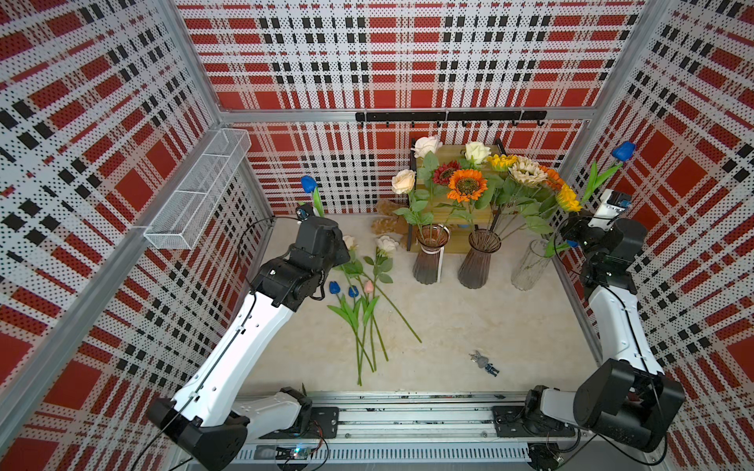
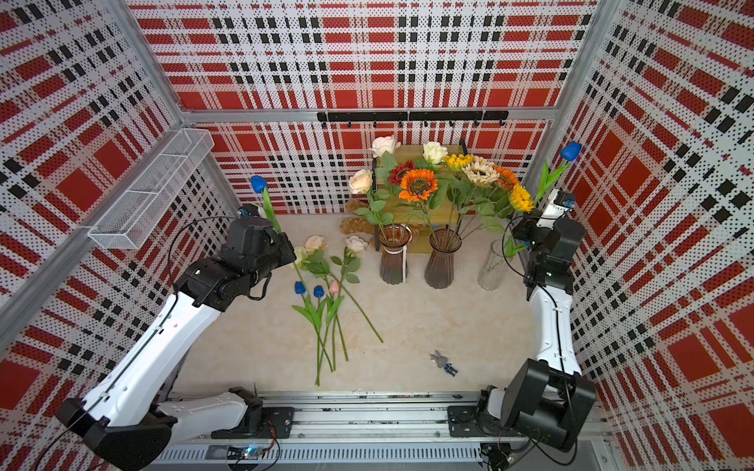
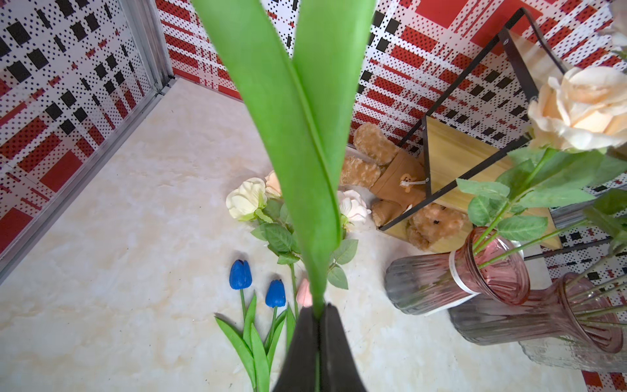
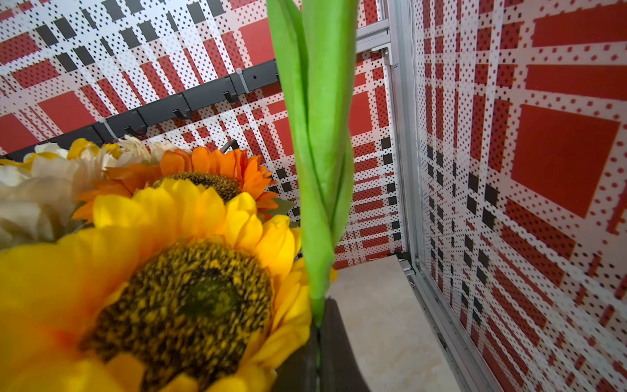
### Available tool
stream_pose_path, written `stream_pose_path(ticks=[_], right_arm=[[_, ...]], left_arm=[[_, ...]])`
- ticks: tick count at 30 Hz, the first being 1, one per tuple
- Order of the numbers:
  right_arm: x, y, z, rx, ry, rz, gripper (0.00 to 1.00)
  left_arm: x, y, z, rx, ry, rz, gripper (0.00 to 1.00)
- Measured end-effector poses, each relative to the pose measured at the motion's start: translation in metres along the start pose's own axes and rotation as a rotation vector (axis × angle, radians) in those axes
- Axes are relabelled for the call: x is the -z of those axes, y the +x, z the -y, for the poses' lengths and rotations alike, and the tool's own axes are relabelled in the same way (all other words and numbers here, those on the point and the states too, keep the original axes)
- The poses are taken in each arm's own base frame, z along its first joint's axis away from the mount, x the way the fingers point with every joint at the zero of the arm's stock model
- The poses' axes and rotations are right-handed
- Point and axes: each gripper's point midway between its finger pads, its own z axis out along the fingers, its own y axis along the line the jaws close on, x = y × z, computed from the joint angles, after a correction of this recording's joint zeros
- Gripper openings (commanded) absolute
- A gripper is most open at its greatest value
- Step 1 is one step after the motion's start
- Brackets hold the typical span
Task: Arrange the flowers in different vases according to their variety
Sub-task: Pick up the flower at the center of the board, then insert the flower into the vase.
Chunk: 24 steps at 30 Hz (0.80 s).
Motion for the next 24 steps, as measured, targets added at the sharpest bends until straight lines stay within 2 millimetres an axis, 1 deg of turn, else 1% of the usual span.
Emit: stream_pose_path(ticks=[5,12,17,22,23,24], right_arm=[[-0.009,0.003,0.002,-0.013,-0.012,0.008,0.0],[-0.025,0.021,0.012,-0.034,-0.008,-0.017,0.0],[-0.028,0.028,0.016,-0.033,-0.005,-0.029,0.0],[-0.033,0.04,0.021,-0.02,0.002,-0.055,0.0],[-0.033,0.042,0.022,-0.015,0.009,-0.06,0.06],[-0.033,0.043,0.022,-0.01,0.014,-0.066,0.08]], left_arm=[[0.006,-0.003,-0.001,0.011,0.011,0.02,0.0],[0.006,0.001,-0.004,0.021,0.007,0.019,0.0],[0.004,0.005,-0.005,0.02,0.004,0.014,0.0],[0.002,0.007,0.002,0.012,0.018,0.009,0.0],[0.001,0.008,0.003,0.009,0.02,0.006,0.0],[0.0,0.01,0.005,0.006,0.022,0.003,0.0]])
